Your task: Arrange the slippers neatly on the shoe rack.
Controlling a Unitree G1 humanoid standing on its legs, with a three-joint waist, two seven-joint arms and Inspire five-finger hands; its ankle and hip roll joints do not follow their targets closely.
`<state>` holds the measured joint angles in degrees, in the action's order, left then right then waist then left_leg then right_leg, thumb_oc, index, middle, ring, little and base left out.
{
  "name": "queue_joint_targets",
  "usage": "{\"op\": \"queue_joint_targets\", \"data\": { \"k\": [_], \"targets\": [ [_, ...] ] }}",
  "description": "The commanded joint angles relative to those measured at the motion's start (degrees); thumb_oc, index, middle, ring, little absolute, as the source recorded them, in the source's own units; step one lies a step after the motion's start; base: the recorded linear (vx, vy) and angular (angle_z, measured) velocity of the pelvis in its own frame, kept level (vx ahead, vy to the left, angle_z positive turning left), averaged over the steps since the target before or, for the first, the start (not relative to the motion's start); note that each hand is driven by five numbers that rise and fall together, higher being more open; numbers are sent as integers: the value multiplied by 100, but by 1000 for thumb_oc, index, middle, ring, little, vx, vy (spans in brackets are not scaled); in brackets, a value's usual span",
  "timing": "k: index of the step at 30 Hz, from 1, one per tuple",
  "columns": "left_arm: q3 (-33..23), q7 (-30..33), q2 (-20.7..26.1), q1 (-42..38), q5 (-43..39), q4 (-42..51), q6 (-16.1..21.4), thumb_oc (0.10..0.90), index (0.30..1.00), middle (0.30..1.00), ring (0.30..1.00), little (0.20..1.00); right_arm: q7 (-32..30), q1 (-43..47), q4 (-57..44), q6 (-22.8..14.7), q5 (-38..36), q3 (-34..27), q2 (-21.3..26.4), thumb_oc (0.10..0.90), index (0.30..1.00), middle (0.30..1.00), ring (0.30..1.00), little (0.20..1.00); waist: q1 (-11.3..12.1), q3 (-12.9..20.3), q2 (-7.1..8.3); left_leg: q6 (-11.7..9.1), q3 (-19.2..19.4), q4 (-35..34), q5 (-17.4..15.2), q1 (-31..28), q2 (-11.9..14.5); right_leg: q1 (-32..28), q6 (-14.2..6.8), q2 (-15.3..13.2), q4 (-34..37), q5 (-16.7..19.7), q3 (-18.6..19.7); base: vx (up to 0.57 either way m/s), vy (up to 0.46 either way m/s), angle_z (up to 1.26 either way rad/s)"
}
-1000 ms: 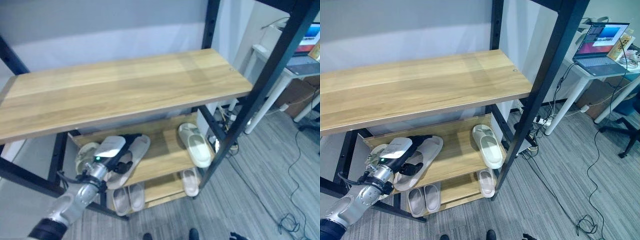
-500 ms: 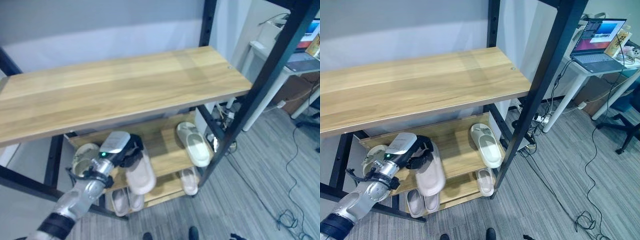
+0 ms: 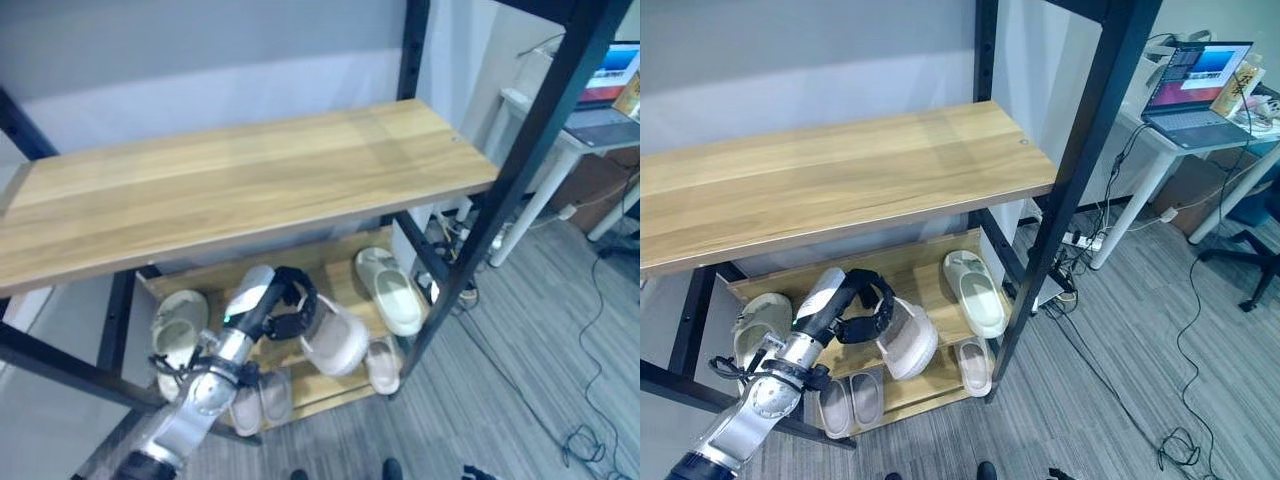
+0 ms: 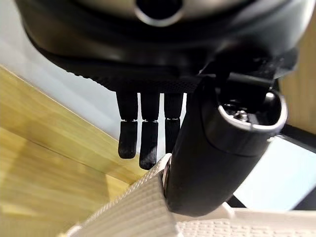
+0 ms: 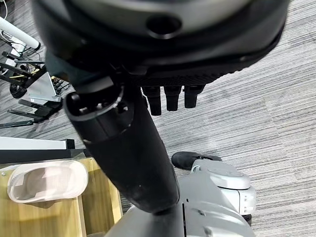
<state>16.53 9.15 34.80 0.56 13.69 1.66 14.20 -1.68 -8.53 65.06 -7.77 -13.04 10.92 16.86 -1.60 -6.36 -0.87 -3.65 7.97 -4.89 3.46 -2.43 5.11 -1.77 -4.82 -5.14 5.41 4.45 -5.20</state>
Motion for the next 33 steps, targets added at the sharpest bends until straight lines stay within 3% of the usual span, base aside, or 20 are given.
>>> {"op": "queue_joint_targets", "data": {
  "k": [1, 9, 13, 18, 25, 33],
  "targets": [
    [-283, 62, 97, -673, -321, 427, 500, 400, 300, 300, 300, 300, -6, 223, -6, -61, 24, 131, -6, 800, 900, 900, 900, 900, 29, 13, 74, -121, 94, -11, -358, -139, -91, -404, -276, -7, -41, -503, -333, -37, -36, 6],
    [-263, 80, 187, -702, -86, 168, 421, 400, 300, 300, 300, 300, -52, 208, 72, -69, 5, 110, 45, 800, 900, 900, 900, 900, 47, 8, 68, -164, 29, -11, -279, -87, -55, -416, -259, 28, -41, -510, -458, -13, -17, 8],
    [-188, 273, 302, -813, 565, -4, 419, 400, 300, 300, 300, 300, -75, 145, 8, -122, 8, 140, 51, 800, 900, 900, 900, 900, 17, 16, 85, -186, 28, -11, -281, -74, -34, -412, -262, 40, -41, -523, -464, 2, -3, 1],
    [-83, 618, 203, -1136, 821, -266, 371, 400, 300, 300, 300, 300, -131, 78, 12, -154, -8, 166, 48, 800, 900, 900, 900, 900, -47, 19, 120, -197, 48, -11, -304, -82, -21, -413, -278, 40, -41, -532, -461, 38, 0, 3],
    [-238, 1038, 107, -1579, 874, -341, 290, 400, 300, 300, 300, 300, -155, 69, 53, -159, -35, 168, 41, 800, 900, 900, 900, 900, -128, 26, 153, -185, 118, -11, -359, -87, -14, -369, -297, 22, -41, -523, -413, 7, 4, 0],
    [-343, 1026, -75, -1573, 432, -2, 421, 400, 300, 300, 300, 300, -154, 87, 103, -151, -30, 208, 31, 800, 900, 900, 900, 900, -139, 62, 137, -157, 185, -11, -418, -146, -43, -369, -301, 6, -41, -526, -334, 25, 15, -8]
  ]
}}
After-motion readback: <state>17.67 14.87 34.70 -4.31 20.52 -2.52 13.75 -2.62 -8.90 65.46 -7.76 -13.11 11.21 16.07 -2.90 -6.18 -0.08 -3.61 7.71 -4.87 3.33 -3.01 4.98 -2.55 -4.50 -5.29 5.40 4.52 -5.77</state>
